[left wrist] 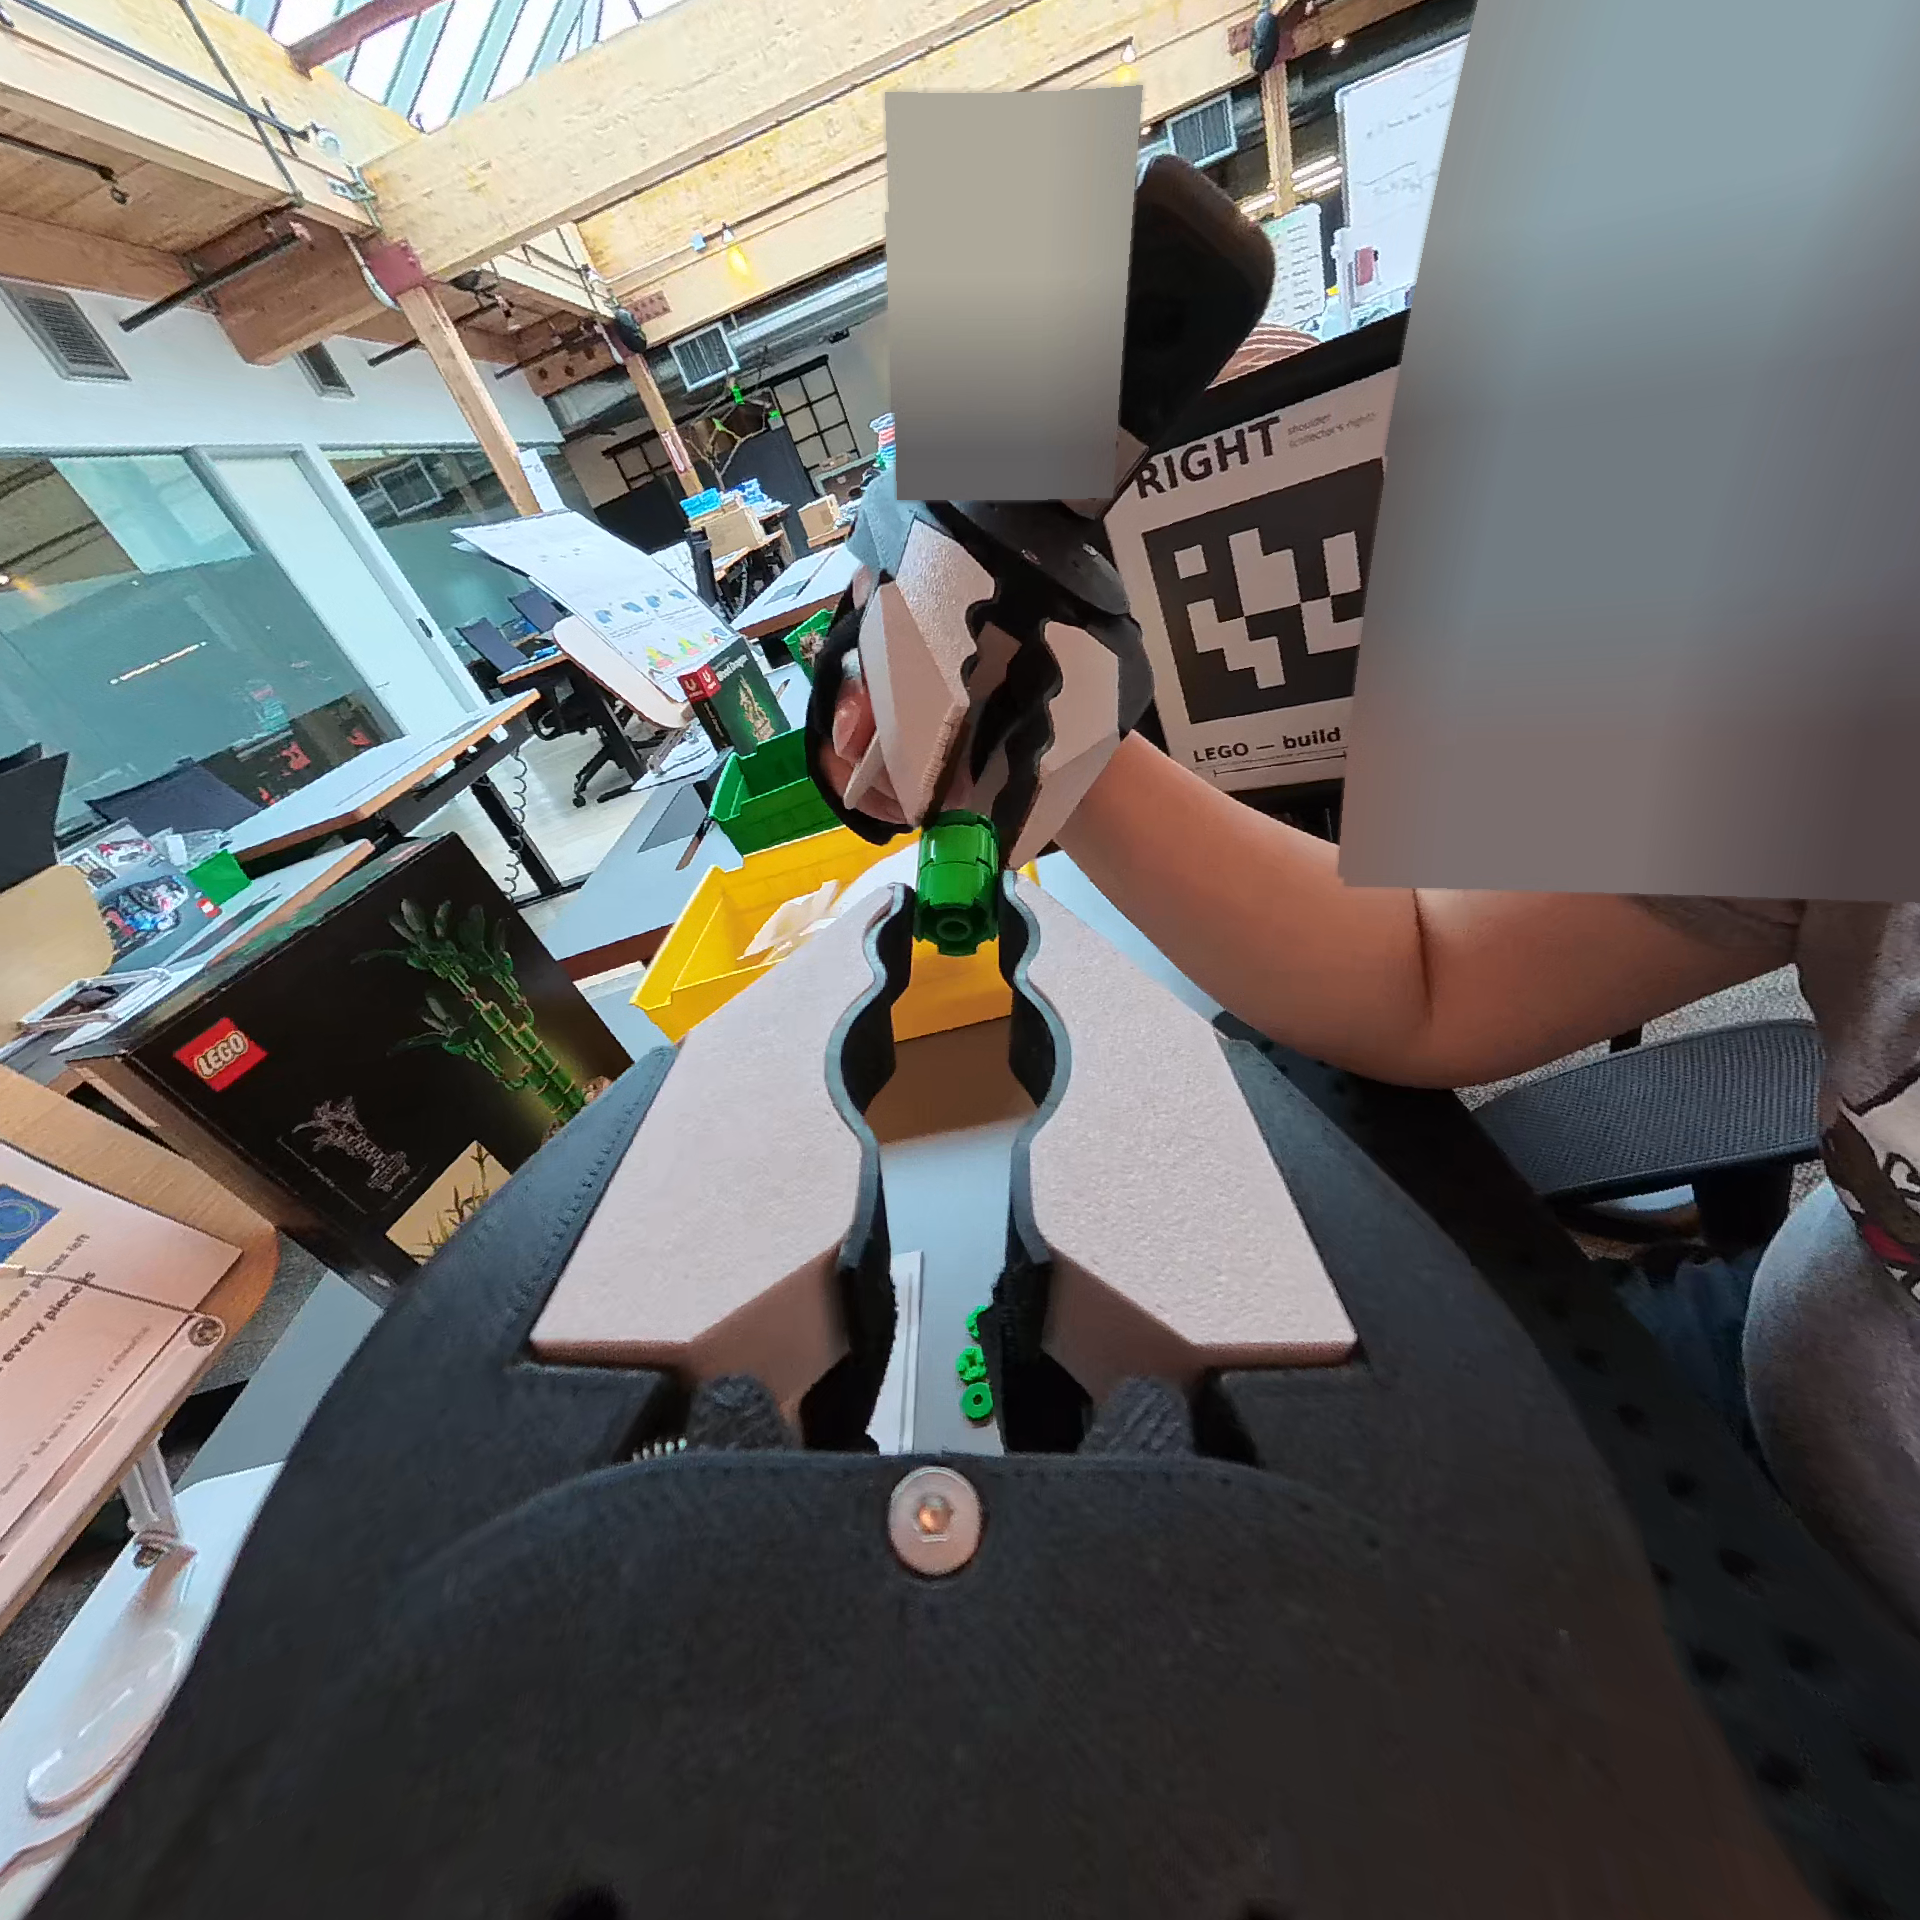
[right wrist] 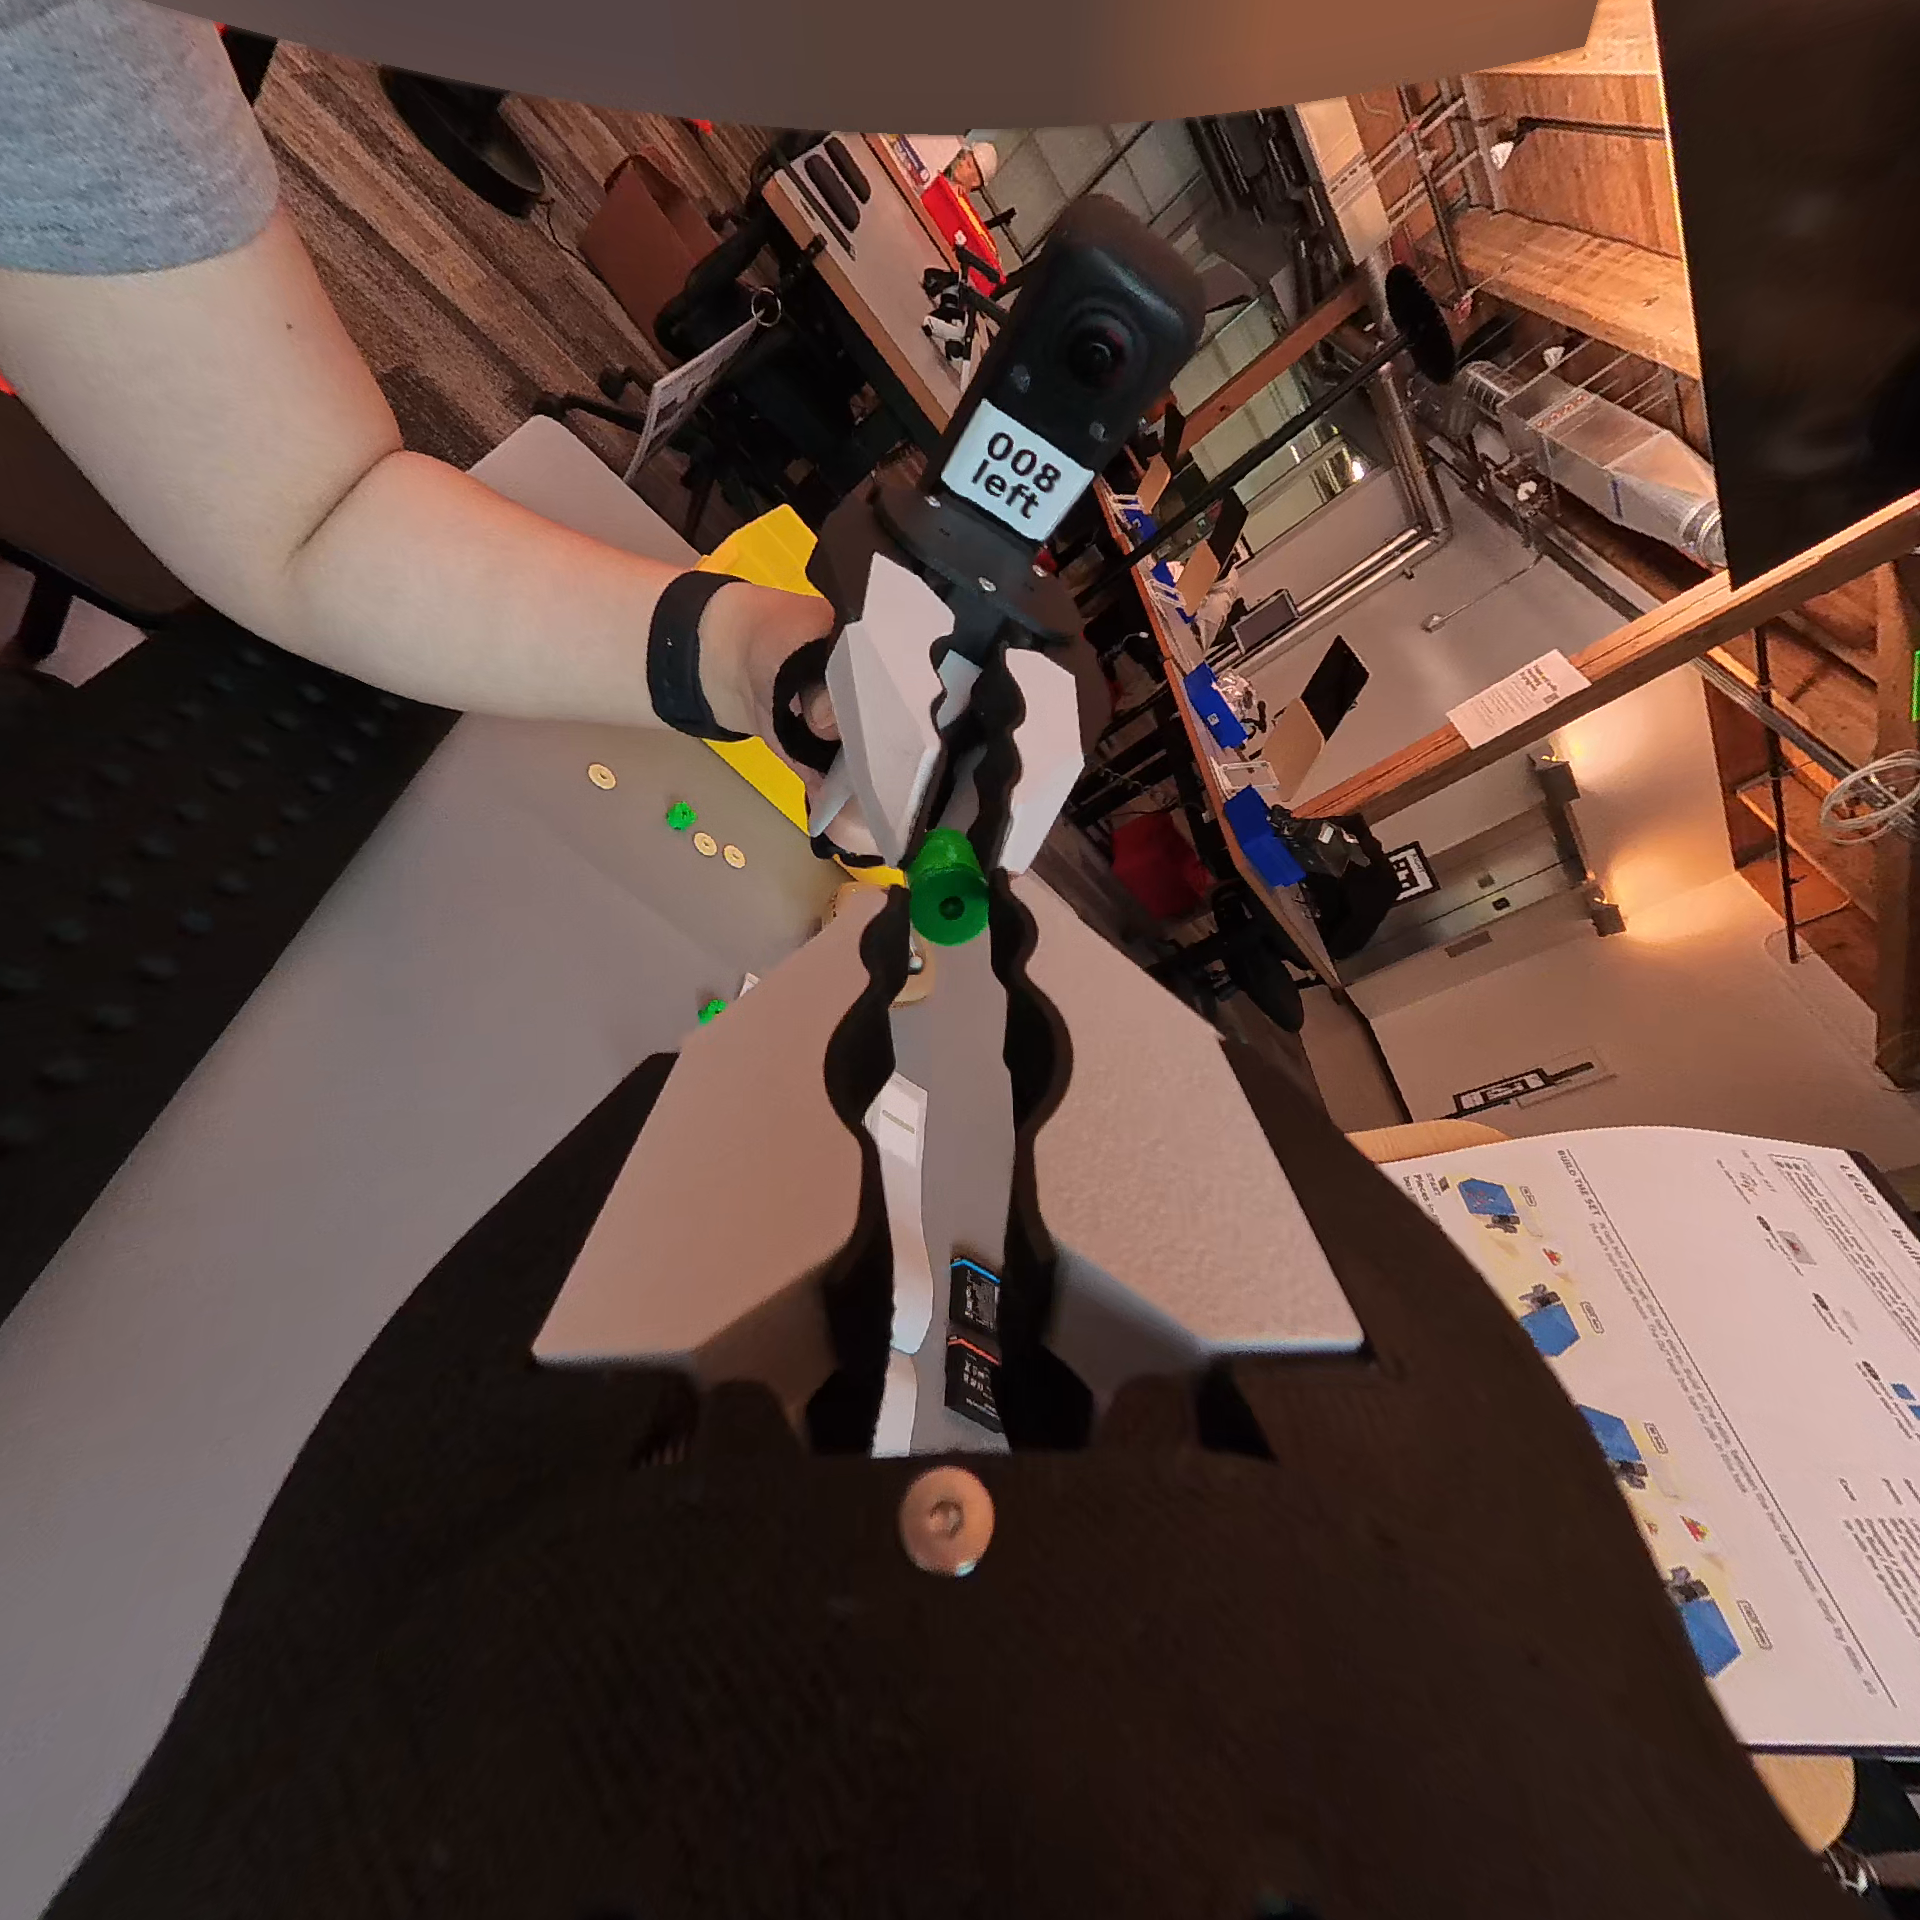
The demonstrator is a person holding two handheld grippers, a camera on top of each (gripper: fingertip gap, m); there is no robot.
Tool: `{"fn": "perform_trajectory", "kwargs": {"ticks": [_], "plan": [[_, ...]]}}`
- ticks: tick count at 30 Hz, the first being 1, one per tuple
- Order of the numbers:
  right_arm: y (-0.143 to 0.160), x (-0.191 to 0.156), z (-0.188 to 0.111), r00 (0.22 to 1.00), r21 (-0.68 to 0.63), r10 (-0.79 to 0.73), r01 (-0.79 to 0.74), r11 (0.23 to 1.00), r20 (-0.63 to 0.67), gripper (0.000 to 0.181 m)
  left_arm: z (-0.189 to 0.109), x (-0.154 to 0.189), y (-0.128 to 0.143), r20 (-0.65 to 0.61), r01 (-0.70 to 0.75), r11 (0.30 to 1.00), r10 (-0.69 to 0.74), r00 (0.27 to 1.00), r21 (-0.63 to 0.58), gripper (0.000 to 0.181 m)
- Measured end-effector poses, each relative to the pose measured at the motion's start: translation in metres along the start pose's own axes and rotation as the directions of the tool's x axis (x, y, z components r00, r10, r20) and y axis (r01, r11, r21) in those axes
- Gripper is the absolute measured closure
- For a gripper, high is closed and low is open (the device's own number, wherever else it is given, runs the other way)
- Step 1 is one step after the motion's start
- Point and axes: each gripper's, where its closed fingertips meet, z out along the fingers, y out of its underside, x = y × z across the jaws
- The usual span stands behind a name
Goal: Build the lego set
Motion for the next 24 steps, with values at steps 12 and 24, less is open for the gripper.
{"fn": "perform_trajectory", "kwargs": {"ticks": [12,24], "plan": [[0.007,0.009,0.002,0.997,-0.049,0.061,-0.063,0.997,-0.046,0.167,0.0,-0.011,-0.002,0.086,-0.015,1.0,0.016,0.996,-0.01,0.169],[0.015,0.019,0.008,0.992,-0.103,0.073,-0.084,0.991,-0.108,0.167,-0.003,-0.024,0.0,0.162,-0.03,0.999,0.032,0.986,-0.017,0.169]]}}
